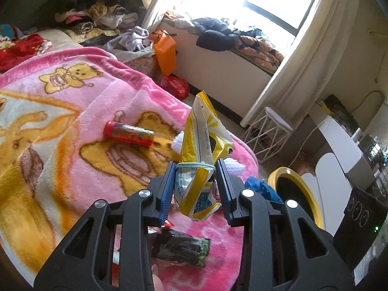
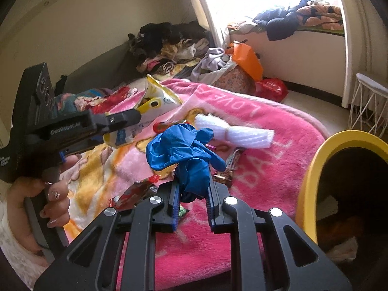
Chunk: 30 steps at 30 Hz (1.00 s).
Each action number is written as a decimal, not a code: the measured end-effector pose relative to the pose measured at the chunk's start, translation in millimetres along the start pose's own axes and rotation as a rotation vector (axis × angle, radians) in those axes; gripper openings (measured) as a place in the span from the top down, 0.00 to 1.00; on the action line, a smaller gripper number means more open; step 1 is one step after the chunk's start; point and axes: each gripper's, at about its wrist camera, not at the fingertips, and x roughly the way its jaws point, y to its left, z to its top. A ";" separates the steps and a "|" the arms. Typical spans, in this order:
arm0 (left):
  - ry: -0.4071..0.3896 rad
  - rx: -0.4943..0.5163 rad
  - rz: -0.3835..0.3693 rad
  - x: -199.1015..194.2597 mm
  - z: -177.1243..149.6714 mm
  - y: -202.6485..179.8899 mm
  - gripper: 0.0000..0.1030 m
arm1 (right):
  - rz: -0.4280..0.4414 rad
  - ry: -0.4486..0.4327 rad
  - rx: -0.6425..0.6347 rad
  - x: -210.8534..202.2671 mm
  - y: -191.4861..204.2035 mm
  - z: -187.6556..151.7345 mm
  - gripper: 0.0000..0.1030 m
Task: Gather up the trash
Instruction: 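Lift both held items and carry them over the yellow bin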
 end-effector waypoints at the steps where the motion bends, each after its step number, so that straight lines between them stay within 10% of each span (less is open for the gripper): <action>1: 0.000 0.002 -0.005 -0.5 -0.5 -1.8 0.74 | -0.004 -0.005 0.004 -2.3 -1.9 0.4 0.83; 30: 0.020 0.113 -0.113 -7.0 -12.1 -64.2 0.74 | -0.119 -0.106 0.128 -56.9 -51.9 -0.2 0.83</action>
